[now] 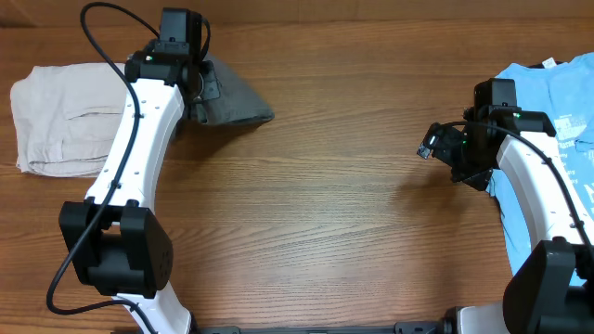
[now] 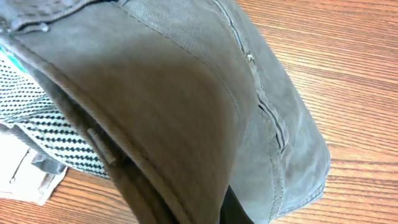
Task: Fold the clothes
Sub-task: 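Lift the grey shorts and carry them left onto the beige pants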
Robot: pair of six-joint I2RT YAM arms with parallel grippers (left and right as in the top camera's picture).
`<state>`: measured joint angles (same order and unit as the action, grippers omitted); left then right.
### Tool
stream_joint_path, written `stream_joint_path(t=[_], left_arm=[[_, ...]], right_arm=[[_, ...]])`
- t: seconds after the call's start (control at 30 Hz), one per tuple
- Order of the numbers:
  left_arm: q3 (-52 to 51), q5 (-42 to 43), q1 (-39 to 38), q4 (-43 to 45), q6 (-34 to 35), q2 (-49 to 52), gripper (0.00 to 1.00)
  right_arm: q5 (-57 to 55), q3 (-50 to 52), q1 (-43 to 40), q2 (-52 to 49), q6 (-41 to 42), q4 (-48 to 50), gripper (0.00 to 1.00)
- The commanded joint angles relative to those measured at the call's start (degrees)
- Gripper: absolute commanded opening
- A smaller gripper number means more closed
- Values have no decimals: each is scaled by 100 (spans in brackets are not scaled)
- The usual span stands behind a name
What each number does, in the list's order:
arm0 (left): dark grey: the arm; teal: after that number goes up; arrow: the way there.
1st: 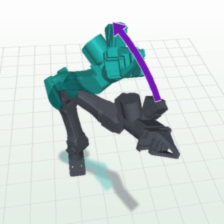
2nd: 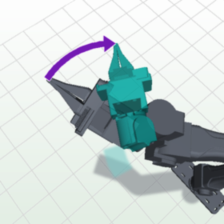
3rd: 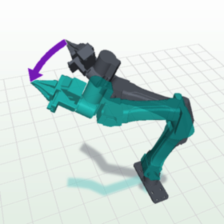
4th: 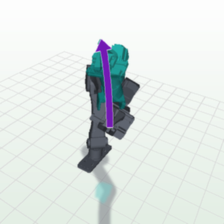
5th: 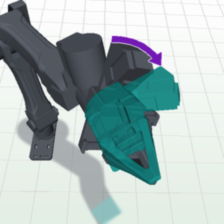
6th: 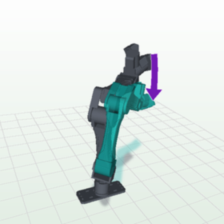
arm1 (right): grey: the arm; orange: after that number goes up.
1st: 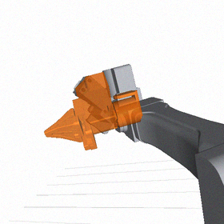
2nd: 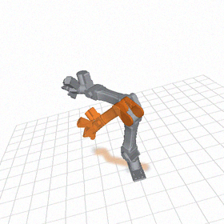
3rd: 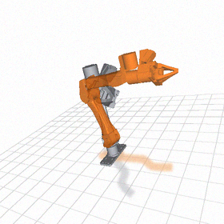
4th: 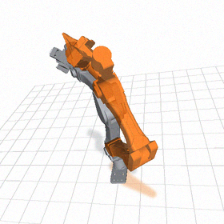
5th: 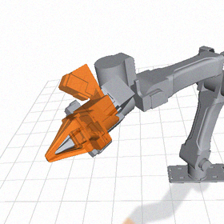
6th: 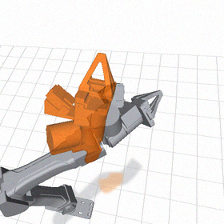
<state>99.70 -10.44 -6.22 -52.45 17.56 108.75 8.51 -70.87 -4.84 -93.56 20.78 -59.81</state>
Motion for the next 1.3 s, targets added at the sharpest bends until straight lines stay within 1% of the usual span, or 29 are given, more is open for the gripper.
stream_joint_path(t=[0.0,0.1,0.3,0.37,0.5,0.57,0.7,0.97,1.17,1.23,1.27], left_arm=[[433,-48,107,37,-111,-208,4],[710,42,225,-37,-129,-208,4],[1239,579,557,-223,-129,-208,4],[1421,535,667,-319,-136,-208,4],[1871,280,964,-400,-444,-208,4],[2135,96,1176,-400,-481,-208,4],[2522,81,1668,-376,-581,-208,4],[2577,81,2802,-254,-826,-201,4],[2568,125,3624,-85,-885,-39,4],[2566,258,3827,-35,-916,63,4],[2566,483,3936,20,-1003,138,4]], right_arm=[[-59,-44,-7,26,-22,13,100],[-57,-44,-7,26,-22,15,100],[-57,-44,-7,26,-22,15,100],[-57,-44,-7,26,-22,13,100],[-57,-44,-7,26,-22,15,100],[-57,-44,-7,26,-22,13,100],[-57,-44,-7,26,-22,15,100],[-59,-44,-7,26,-22,15,100],[-57,-44,-7,28,-22,13,100],[-59,-44,-7,26,-22,13,100],[-57,-44,-7,26,-22,15,100]])
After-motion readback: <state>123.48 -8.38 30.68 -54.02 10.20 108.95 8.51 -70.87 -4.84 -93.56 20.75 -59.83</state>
